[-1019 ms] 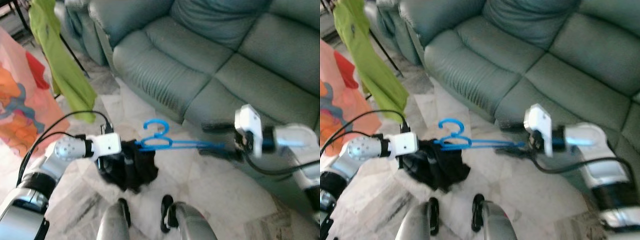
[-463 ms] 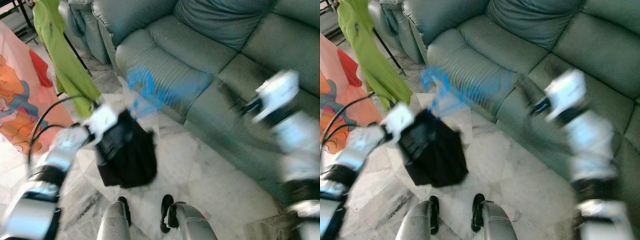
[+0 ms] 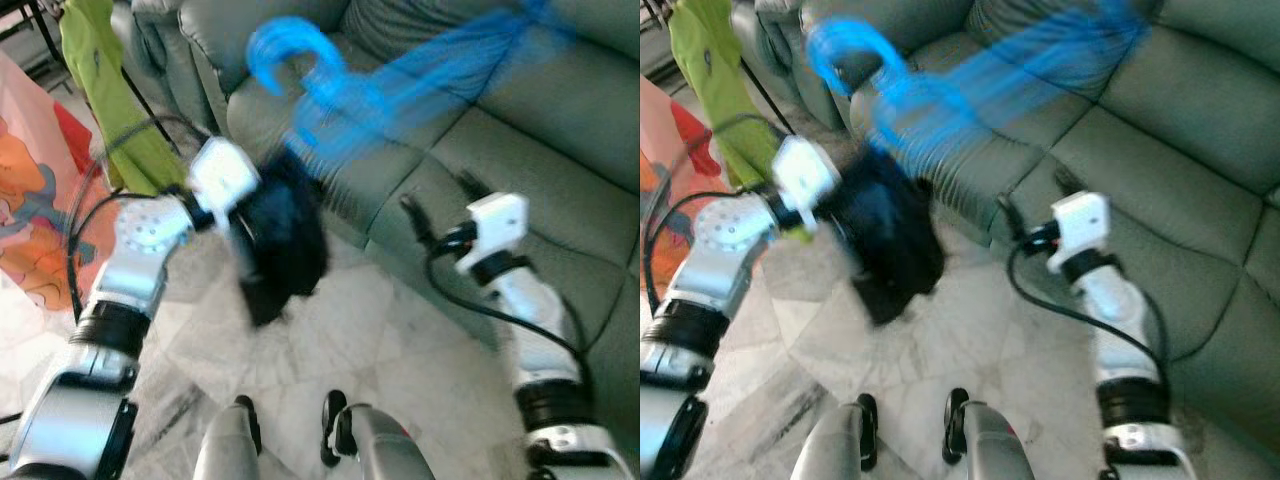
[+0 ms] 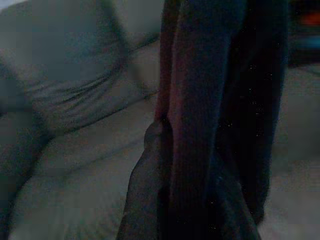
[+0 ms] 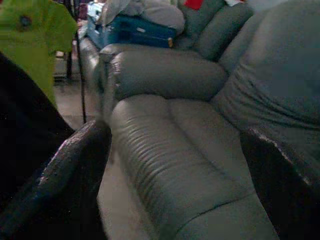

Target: Hang hanger

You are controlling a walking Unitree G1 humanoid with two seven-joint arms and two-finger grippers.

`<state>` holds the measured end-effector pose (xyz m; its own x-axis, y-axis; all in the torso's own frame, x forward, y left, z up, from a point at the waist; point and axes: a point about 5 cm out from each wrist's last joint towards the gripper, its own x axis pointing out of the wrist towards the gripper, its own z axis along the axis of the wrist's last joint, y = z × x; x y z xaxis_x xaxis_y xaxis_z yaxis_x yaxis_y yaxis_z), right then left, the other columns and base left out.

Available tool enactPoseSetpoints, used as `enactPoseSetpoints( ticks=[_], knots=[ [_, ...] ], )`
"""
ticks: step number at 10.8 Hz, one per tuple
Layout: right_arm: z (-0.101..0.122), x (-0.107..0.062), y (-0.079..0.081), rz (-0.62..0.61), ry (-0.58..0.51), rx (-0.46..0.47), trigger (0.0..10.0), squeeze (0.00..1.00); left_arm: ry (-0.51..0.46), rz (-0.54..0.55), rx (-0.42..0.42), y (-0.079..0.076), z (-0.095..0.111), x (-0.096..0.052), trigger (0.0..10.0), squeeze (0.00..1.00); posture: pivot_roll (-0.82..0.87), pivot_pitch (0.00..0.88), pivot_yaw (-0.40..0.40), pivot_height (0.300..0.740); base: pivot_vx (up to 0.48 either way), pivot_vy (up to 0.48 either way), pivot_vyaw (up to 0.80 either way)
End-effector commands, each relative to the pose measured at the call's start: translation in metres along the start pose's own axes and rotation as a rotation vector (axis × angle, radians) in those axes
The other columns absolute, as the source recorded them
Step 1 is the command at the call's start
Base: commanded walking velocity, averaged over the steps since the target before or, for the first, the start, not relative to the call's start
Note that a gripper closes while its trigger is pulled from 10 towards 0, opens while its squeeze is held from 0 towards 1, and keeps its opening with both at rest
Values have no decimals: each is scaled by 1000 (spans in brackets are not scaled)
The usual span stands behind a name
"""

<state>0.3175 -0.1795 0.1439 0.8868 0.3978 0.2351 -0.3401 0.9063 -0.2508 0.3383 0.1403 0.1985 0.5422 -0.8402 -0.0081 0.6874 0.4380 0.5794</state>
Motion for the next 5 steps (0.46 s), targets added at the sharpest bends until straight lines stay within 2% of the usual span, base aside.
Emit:
enactPoseSetpoints(
  ticks=[1,2,3,4,5],
  knots=[
    [-2,-1,6,19,5,5,10000,1000,-28,-74,78,-6,9,-1,0,0,-48,220,-22,740,0,0,0],
    [-3,1,12,49,4,18,10000,604,-35,-110,104,-10,11,0,0,0,-47,221,-23,740,0,0,0],
    [-4,2,16,72,11,37,10000,545,-57,-111,113,-9,17,4,0,0,-48,220,-24,740,0,0,0],
    [-8,2,27,161,39,108,10000,286,-88,-107,131,-7,27,9,0,0,-52,221,-25,740,0,0,0],
    [-10,-4,44,311,67,191,10000,275,-106,-109,138,-7,31,12,0,0,-56,222,-26,740,0,0,0]
  ],
)
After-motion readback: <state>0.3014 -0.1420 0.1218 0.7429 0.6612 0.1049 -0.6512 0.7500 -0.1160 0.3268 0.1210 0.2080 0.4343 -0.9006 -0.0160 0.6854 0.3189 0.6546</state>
